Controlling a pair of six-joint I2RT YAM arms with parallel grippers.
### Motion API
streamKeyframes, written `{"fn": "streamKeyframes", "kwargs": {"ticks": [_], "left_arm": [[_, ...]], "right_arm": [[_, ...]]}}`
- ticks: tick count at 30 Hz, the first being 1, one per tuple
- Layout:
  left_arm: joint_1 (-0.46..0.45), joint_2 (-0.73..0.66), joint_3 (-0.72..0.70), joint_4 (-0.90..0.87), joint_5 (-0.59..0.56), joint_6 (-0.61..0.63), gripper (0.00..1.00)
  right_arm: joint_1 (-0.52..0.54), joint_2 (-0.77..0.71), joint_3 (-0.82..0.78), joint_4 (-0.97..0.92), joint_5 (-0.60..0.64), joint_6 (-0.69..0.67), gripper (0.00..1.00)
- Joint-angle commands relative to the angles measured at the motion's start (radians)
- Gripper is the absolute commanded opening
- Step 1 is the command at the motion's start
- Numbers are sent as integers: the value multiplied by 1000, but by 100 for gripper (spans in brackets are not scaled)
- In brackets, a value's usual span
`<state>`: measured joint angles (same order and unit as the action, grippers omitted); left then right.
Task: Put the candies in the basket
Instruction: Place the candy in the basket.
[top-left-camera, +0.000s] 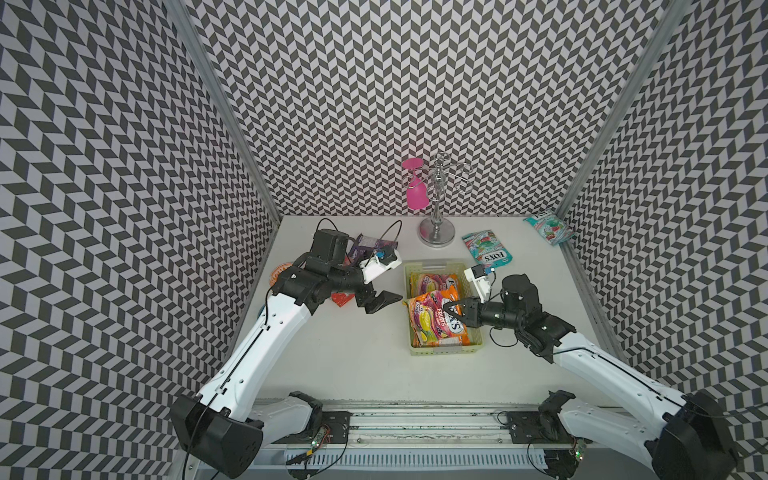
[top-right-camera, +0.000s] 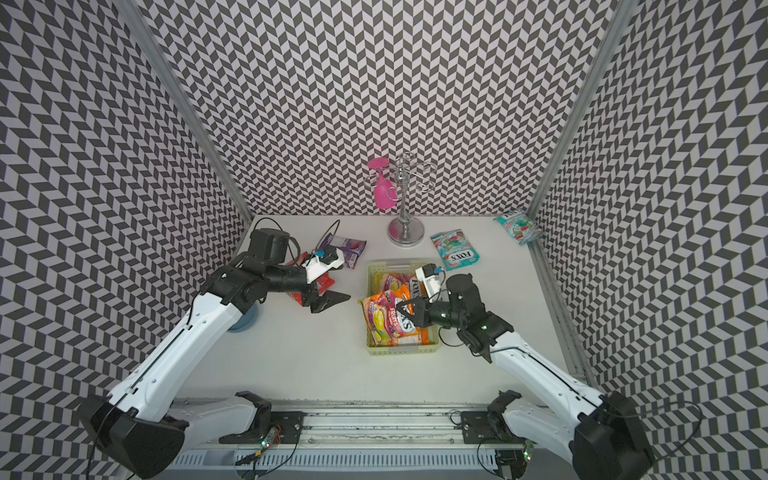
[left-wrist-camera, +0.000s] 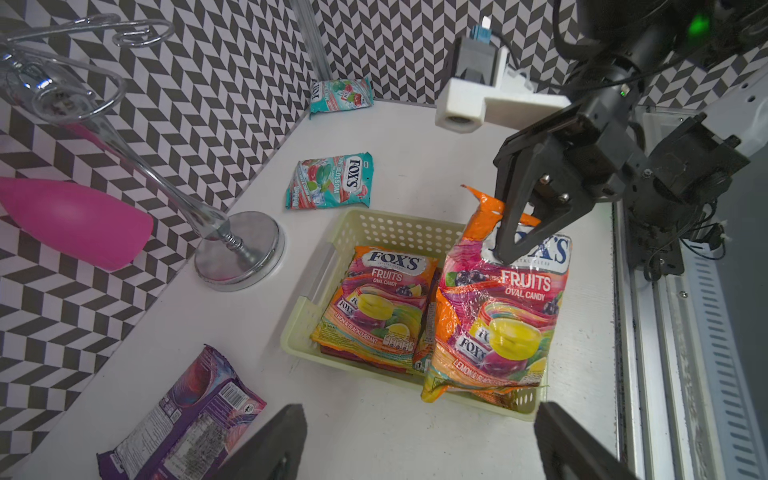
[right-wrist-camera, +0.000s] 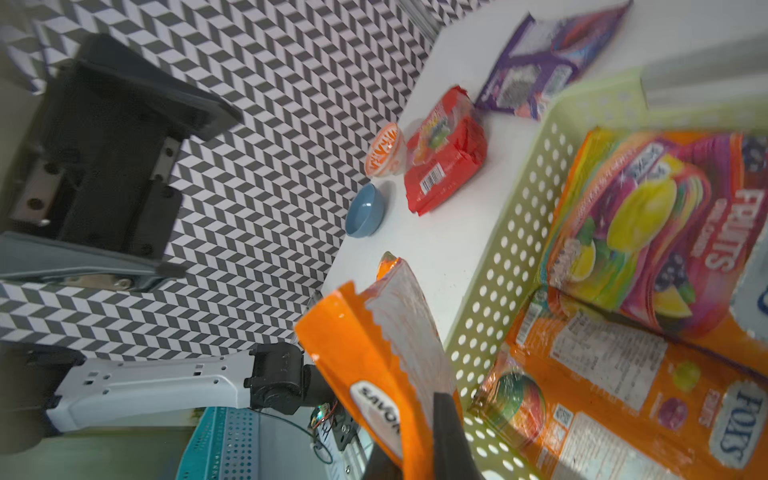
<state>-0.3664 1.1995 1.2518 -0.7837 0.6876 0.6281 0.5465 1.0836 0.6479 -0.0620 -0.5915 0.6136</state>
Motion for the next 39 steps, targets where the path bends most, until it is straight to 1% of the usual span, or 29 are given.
{"fn": "streamKeyframes", "kwargs": {"ticks": [1, 3, 7, 8, 9, 12, 16, 17, 19, 22, 25, 28, 31, 33, 39], "left_arm": [[42, -29, 0, 26, 77, -24, 92], [51, -38, -8, 28, 90, -24, 94], [81, -35, -9, 32, 107, -32, 96], [85, -38, -8, 33, 111, -33, 96], [89, -39, -12, 34, 120, -34, 96], [98, -39, -16, 41, 132, -37, 97], [104, -40, -14, 39, 132, -38, 97], [106, -40, -17, 41, 136, -37, 98], [107, -36, -17, 43, 138, -37, 98], [110, -29, -7, 39, 140, -39, 99], [109, -26, -11, 41, 154, -37, 99], [110, -19, -9, 38, 155, -35, 99], [110, -25, -11, 35, 159, -31, 99], [111, -24, -15, 38, 162, -32, 99], [110, -18, -12, 40, 167, -33, 99]], "right_arm": [[-2, 13, 30, 17, 1, 74, 0], [-2, 12, 3, 57, 1, 74, 0], [-26, 10, 0, 75, 1, 74, 0], [-32, 6, -9, 106, 73, 252, 0], [-38, 3, -21, 147, 86, 308, 0], [-49, 15, -46, 206, 94, 381, 0], [-49, 46, -63, 263, 54, 443, 0], [-49, 58, -65, 269, 35, 452, 0], [-49, 75, -50, 222, 16, 429, 0], [-49, 85, -52, 159, 10, 398, 0], [-48, 86, -83, 165, 15, 400, 0], [-52, 89, -93, 165, 51, 400, 0], [-51, 102, -114, 219, 82, 443, 0], [-50, 127, -118, 246, 73, 457, 0], [-46, 157, -111, 170, 28, 406, 0]]}}
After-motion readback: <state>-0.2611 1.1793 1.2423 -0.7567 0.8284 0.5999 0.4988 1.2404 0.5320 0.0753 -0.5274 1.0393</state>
